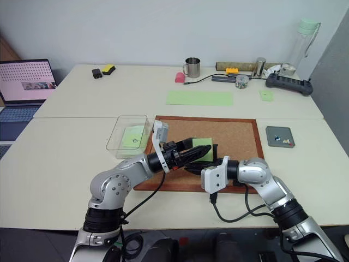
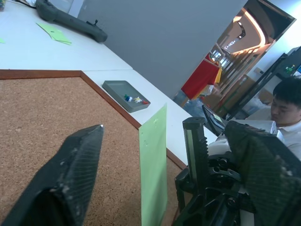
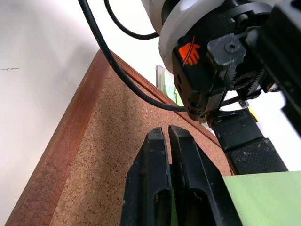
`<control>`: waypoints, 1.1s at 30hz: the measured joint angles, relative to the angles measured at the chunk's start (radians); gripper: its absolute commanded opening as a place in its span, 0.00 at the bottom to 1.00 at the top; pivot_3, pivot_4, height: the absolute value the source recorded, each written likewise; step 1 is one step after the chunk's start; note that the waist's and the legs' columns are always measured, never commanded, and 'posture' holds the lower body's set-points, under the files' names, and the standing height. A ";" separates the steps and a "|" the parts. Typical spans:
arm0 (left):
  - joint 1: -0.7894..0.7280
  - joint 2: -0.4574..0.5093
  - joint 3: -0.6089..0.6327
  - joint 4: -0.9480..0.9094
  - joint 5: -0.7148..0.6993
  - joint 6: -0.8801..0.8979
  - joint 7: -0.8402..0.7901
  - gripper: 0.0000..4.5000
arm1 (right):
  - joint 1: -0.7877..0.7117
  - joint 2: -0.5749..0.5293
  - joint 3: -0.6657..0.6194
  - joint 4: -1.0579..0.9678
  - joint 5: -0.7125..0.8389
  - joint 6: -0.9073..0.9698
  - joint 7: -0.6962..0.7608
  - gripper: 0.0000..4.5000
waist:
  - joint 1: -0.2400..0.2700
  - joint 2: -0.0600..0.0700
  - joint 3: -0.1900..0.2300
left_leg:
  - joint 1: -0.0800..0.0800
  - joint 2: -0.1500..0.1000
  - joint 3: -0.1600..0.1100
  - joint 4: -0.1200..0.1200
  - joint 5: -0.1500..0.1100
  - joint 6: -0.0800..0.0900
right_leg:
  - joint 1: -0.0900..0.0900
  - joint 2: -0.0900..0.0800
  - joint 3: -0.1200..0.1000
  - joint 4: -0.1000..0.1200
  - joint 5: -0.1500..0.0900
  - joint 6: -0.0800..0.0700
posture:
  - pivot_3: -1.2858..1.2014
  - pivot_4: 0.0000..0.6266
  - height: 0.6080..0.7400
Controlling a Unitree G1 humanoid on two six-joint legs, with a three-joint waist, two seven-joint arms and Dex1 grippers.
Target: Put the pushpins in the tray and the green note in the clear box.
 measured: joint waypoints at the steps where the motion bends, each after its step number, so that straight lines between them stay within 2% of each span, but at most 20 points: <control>1: 0.000 0.000 0.004 0.000 -0.004 0.000 0.000 0.71 | -0.002 0.002 -0.002 0.000 0.004 0.000 0.000 0.00 | 0.000 0.000 0.000 | 0.000 0.000 0.000 0.000 0.000 0.000 | 0.000 0.000 0.000 0.000 0.000 0.000 | 0.52 0.24 1.00; 14: -0.002 0.008 0.002 0.000 -0.012 0.000 -0.001 0.15 | -0.009 0.009 -0.003 0.000 0.006 0.002 -0.002 0.00 | 0.000 0.000 0.000 | 0.000 0.000 0.000 0.000 0.000 0.000 | 0.000 0.000 0.000 0.000 0.000 0.000 | 0.52 0.24 1.00; 18: -0.010 0.010 0.001 0.001 -0.012 0.000 -0.001 0.01 | -0.009 0.014 -0.003 -0.004 0.006 0.003 -0.003 0.00 | 0.000 0.000 0.000 | 0.000 0.000 0.000 0.000 0.000 0.000 | 0.000 0.000 0.000 0.000 0.000 0.000 | 0.52 0.24 1.00; 24: -0.028 0.009 -0.006 0.034 0.028 -0.023 0.031 0.01 | -0.013 0.016 -0.006 -0.006 0.006 0.003 -0.004 0.00 | 0.001 0.000 0.000 | 0.000 0.000 0.000 0.000 0.000 0.000 | 0.000 0.000 0.000 0.000 0.000 0.000 | 0.52 0.24 1.00; 30: -0.073 0.007 -0.017 0.167 0.183 -0.190 0.098 0.01 | -0.035 0.015 -0.026 -0.020 0.006 0.019 -0.010 0.00 | 0.003 0.000 0.000 | 0.000 0.000 0.000 0.000 0.000 0.000 | 0.000 0.000 0.000 0.000 0.000 0.000 | 0.52 0.24 1.00; 33: -0.096 0.001 -0.001 0.197 0.205 -0.235 0.108 0.01 | -0.035 0.020 -0.027 -0.047 0.009 0.021 -0.012 0.00 | 0.003 0.000 0.000 | 0.000 0.000 0.000 0.000 0.000 0.000 | 0.000 0.000 0.000 -0.001 0.000 0.000 | 0.52 0.24 1.00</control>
